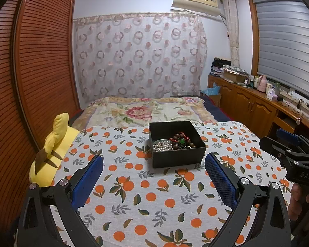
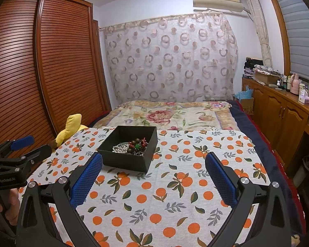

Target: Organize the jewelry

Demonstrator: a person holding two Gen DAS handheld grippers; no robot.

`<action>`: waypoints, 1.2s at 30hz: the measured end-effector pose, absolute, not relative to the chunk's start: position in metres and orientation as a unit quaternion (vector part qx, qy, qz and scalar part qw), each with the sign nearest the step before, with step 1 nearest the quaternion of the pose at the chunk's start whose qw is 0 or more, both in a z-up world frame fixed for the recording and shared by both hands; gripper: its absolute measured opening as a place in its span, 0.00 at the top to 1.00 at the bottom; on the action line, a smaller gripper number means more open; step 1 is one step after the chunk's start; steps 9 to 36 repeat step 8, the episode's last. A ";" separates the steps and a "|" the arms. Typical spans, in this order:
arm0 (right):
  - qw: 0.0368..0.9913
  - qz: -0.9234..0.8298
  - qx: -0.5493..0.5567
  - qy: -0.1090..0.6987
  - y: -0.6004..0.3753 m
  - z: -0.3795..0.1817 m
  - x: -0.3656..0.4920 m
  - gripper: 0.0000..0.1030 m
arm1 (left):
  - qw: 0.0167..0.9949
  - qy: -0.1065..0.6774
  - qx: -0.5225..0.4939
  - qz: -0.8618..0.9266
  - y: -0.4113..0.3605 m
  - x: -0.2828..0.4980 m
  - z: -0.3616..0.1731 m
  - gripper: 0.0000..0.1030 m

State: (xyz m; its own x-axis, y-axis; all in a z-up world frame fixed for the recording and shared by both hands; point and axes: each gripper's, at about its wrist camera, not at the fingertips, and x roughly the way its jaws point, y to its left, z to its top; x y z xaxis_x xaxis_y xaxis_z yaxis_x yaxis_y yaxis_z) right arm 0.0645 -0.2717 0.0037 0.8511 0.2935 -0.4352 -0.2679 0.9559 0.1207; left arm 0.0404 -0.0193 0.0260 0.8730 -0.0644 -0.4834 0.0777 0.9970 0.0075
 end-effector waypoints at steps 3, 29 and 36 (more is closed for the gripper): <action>0.961 0.147 0.028 0.231 -0.271 0.003 0.065 0.02 | 0.968 0.249 0.014 -0.037 -0.019 0.040 0.026 0.07; 0.962 0.147 0.028 0.231 -0.271 0.003 0.065 0.02 | 0.968 0.250 0.014 -0.035 -0.020 0.040 0.026 0.07; 0.962 0.147 0.028 0.231 -0.271 0.003 0.065 0.02 | 0.968 0.250 0.014 -0.035 -0.020 0.040 0.026 0.07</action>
